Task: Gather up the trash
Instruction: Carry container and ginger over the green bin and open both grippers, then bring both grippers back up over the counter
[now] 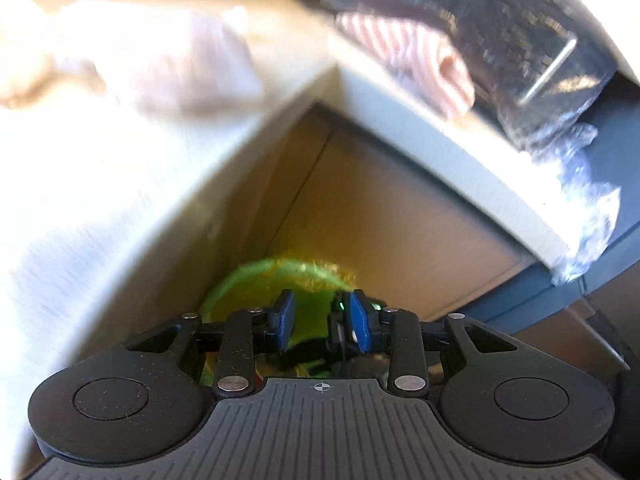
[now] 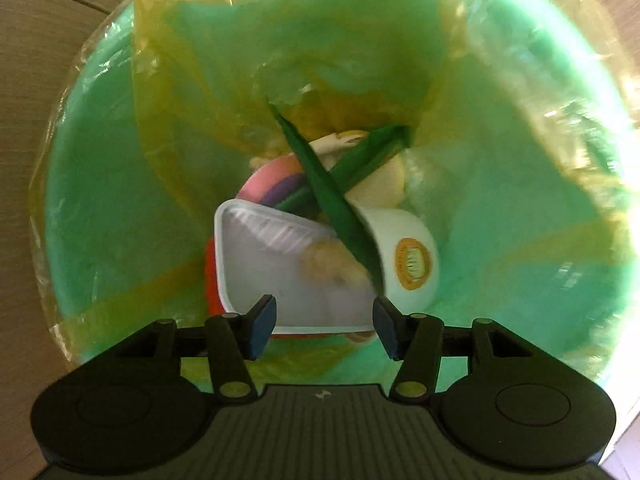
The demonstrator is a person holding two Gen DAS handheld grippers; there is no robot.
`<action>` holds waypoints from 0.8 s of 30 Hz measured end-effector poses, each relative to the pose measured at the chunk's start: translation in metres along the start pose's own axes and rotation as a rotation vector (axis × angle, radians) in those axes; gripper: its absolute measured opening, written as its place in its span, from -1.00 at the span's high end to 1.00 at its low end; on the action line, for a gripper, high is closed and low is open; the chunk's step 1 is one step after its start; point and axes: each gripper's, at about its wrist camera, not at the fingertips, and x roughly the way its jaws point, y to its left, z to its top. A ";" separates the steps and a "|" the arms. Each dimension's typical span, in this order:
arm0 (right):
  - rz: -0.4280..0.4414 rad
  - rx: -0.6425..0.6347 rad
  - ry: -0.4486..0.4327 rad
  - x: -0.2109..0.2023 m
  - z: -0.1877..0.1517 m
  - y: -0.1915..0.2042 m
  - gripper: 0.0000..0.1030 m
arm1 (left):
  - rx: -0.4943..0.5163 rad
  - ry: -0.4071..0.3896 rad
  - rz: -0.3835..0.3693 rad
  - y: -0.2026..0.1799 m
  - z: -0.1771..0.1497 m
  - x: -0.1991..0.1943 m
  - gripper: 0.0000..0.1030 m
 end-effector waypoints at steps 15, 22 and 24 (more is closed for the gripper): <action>-0.046 -0.356 -0.682 -0.276 -0.095 0.097 -0.16 | -0.033 -0.327 0.361 0.086 0.067 -0.122 0.33; 0.079 -0.718 -0.966 -0.387 -0.139 0.201 -0.31 | 0.060 -0.279 0.357 0.092 0.077 -0.101 0.33; 0.091 -0.795 -0.982 -0.388 -0.142 0.231 -0.33 | 0.084 -0.255 0.381 0.094 0.079 -0.094 0.33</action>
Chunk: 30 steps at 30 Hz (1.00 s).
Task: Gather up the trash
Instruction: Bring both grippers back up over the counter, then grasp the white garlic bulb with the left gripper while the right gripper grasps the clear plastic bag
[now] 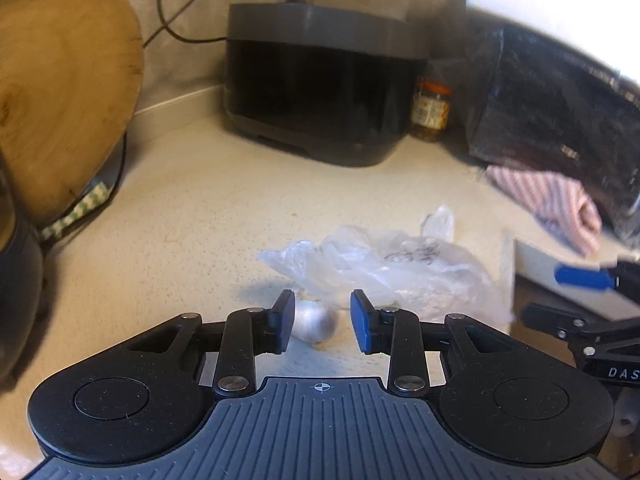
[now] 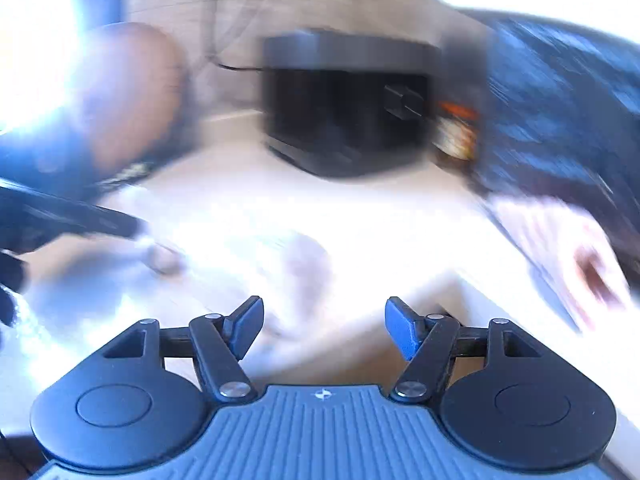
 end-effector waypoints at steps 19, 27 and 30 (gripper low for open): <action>-0.068 -0.048 0.127 0.120 0.021 0.020 -0.38 | 0.006 0.056 -0.088 0.024 0.002 0.026 0.14; -0.134 -0.105 0.039 0.113 0.025 0.024 -0.38 | 0.028 0.086 -0.091 0.018 0.016 0.048 0.02; -0.133 -0.094 0.052 0.116 0.030 0.016 -0.38 | 0.010 0.085 -0.088 0.019 0.021 0.056 0.00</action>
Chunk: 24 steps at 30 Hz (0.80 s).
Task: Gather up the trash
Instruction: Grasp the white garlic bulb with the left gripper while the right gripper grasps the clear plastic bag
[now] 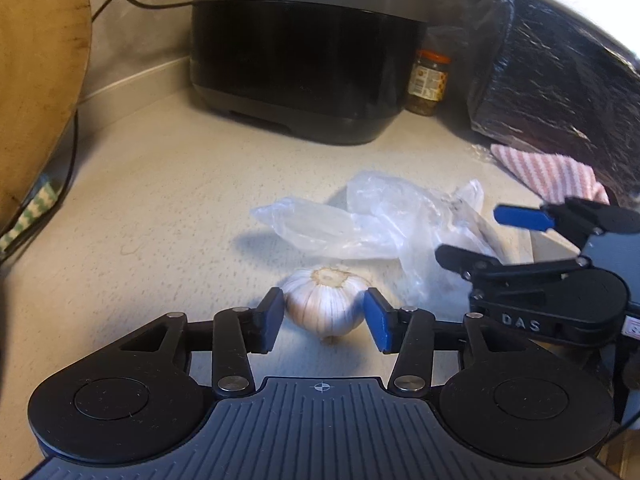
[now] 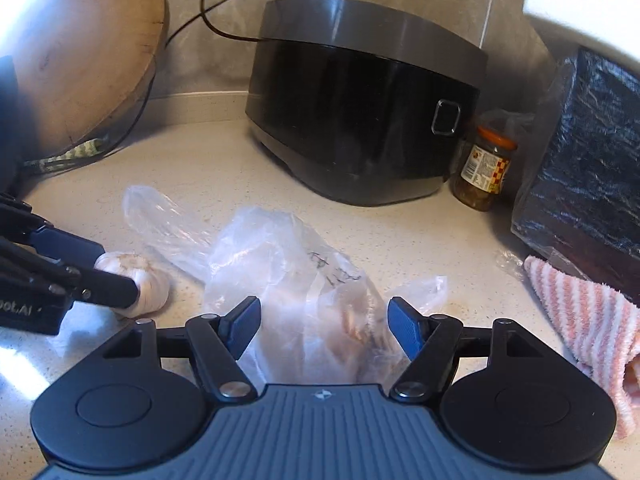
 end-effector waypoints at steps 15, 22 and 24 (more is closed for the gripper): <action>0.109 0.265 0.122 0.020 -0.012 -0.048 0.23 | -0.051 0.039 -0.026 -0.002 0.014 0.033 0.02; 0.174 0.260 0.120 -0.001 -0.002 -0.051 0.65 | -0.104 0.010 -0.085 0.003 0.013 0.027 0.09; 0.190 0.253 0.097 -0.014 0.000 -0.051 0.65 | -0.093 -0.017 -0.094 -0.001 0.008 0.016 0.09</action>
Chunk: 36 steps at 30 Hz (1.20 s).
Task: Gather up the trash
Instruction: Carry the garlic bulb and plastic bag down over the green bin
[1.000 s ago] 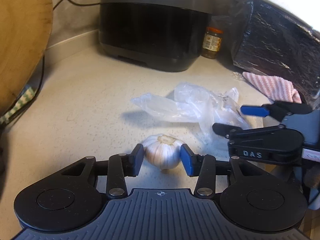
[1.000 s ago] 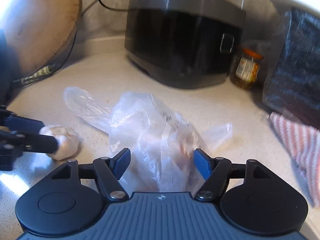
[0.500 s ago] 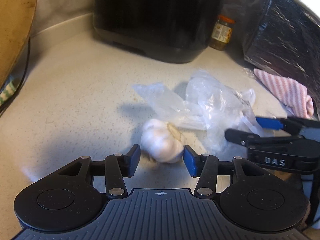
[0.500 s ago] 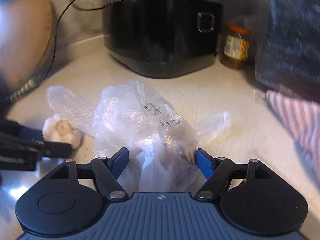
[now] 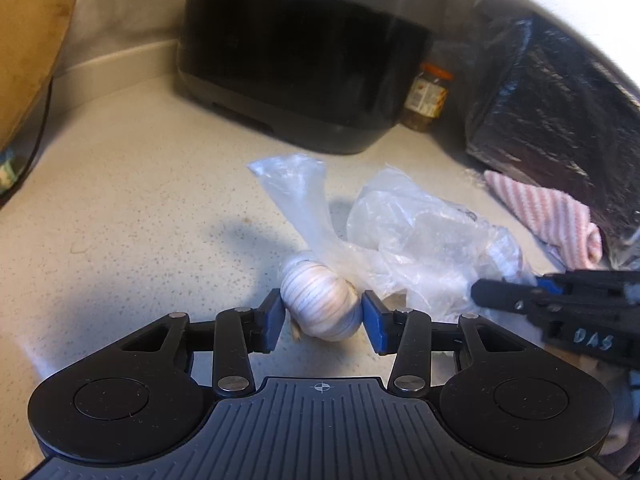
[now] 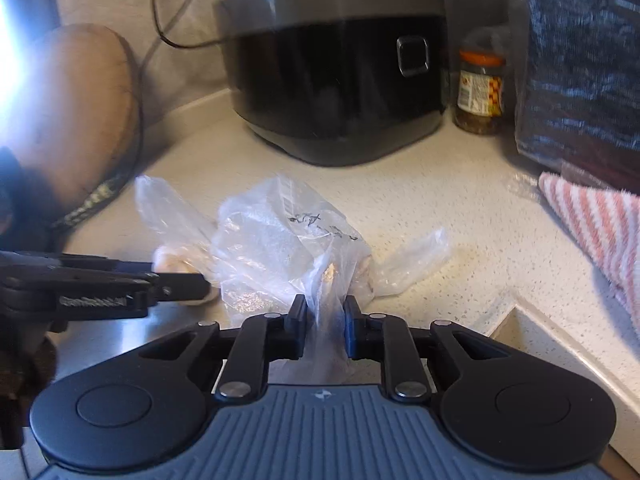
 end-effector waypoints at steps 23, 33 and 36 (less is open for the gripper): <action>-0.265 0.328 -0.013 -0.160 -0.139 -0.114 0.66 | 0.196 0.297 -0.420 -0.179 -0.113 -0.025 0.09; -0.285 0.571 0.247 -0.108 -0.269 -0.187 0.65 | 0.170 0.643 -0.177 -0.209 -0.244 0.159 0.09; -0.247 0.590 0.312 -0.075 -0.294 -0.200 0.66 | 0.120 0.684 -0.128 -0.197 -0.273 0.213 0.09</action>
